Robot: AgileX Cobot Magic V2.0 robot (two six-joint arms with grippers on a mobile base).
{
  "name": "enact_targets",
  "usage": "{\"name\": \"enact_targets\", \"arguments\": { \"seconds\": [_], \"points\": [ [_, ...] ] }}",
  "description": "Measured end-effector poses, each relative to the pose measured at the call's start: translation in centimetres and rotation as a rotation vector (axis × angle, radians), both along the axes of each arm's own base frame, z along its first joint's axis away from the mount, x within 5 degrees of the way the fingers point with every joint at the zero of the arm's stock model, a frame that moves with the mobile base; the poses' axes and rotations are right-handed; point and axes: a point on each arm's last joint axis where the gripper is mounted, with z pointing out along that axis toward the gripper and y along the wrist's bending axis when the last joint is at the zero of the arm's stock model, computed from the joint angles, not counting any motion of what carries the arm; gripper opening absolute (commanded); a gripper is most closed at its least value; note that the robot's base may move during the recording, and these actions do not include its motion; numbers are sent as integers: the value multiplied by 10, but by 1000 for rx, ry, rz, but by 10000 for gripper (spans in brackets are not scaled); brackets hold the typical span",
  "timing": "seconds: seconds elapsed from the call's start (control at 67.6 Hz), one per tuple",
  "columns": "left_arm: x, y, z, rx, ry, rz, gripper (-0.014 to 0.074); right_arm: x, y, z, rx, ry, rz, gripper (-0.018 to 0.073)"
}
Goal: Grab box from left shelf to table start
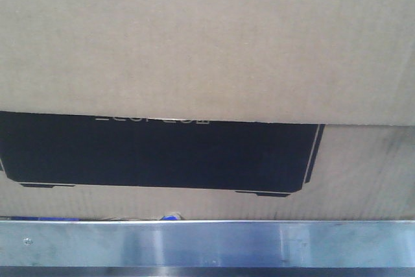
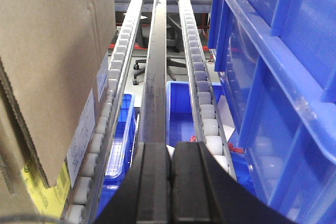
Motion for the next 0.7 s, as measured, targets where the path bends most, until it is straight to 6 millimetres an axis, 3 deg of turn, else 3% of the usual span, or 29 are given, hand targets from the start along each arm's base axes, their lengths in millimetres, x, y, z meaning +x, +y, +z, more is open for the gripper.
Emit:
{"name": "enact_targets", "arguments": {
  "seconds": [0.178,0.311,0.622,0.696],
  "points": [
    [32,-11,36,30,197,-117,382,0,0,0,0,0,0,58],
    [60,-19,48,37,262,-199,382,0,0,0,0,0,0,58],
    [135,-29,29,132,555,-215,382,0,0,0,0,0,0,58],
    [146,-28,26,162,612,-200,382,0,0,0,0,0,0,58]
  ]
}}
